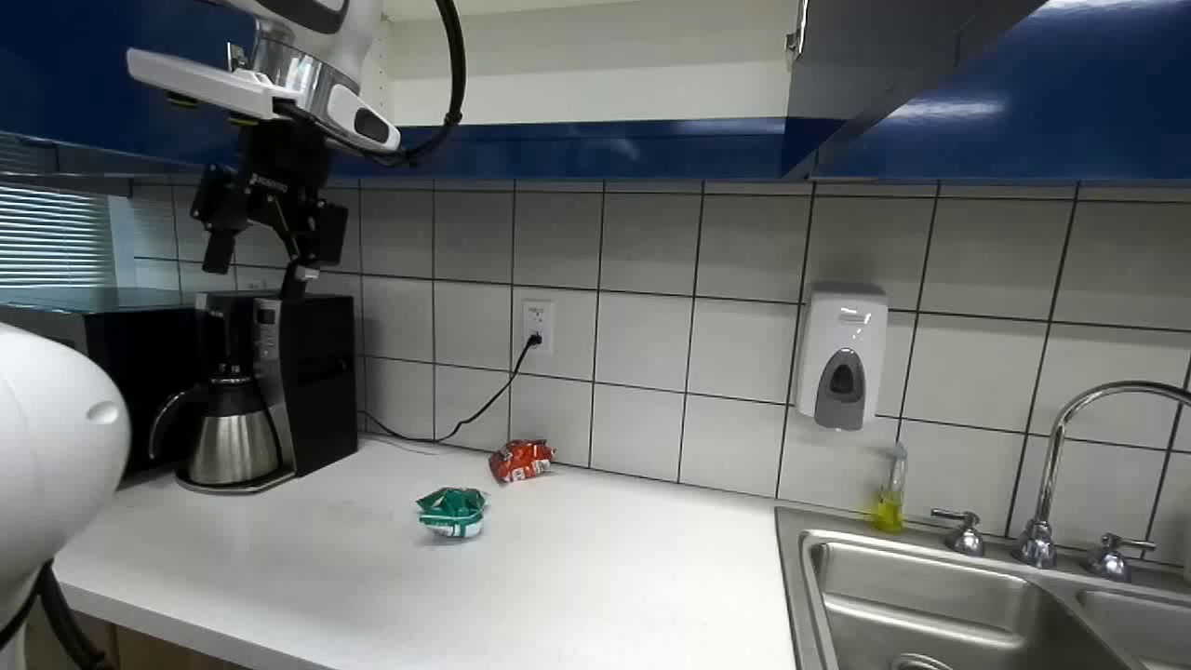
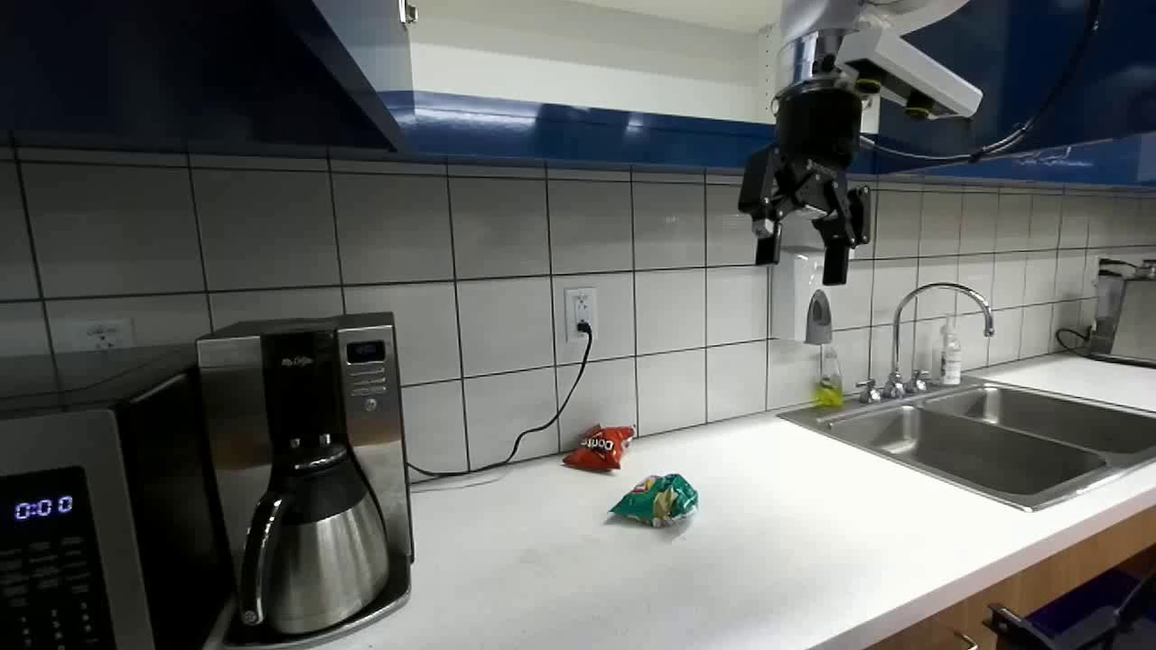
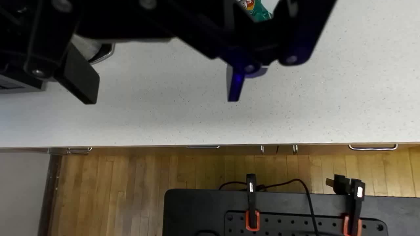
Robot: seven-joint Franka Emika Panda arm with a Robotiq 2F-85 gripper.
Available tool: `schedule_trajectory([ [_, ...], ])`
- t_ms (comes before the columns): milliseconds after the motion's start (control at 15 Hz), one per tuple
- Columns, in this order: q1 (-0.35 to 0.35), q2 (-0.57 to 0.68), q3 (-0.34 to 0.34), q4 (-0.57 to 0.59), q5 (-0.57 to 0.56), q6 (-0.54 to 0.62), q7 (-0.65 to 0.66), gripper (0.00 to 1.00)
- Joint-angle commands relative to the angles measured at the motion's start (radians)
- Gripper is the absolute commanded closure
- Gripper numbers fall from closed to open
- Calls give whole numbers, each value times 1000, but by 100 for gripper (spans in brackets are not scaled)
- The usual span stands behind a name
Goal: Put the green packet in the open upper cabinet.
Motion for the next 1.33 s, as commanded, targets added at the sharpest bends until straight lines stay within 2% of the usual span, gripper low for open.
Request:
schedule_trajectory([
  [0,-25,2,18,3,11,-6,-13,0],
  [667,-31,3,14,-7,5,3,-20,0],
  [1267,-50,31,6,-115,-10,45,-48,0],
])
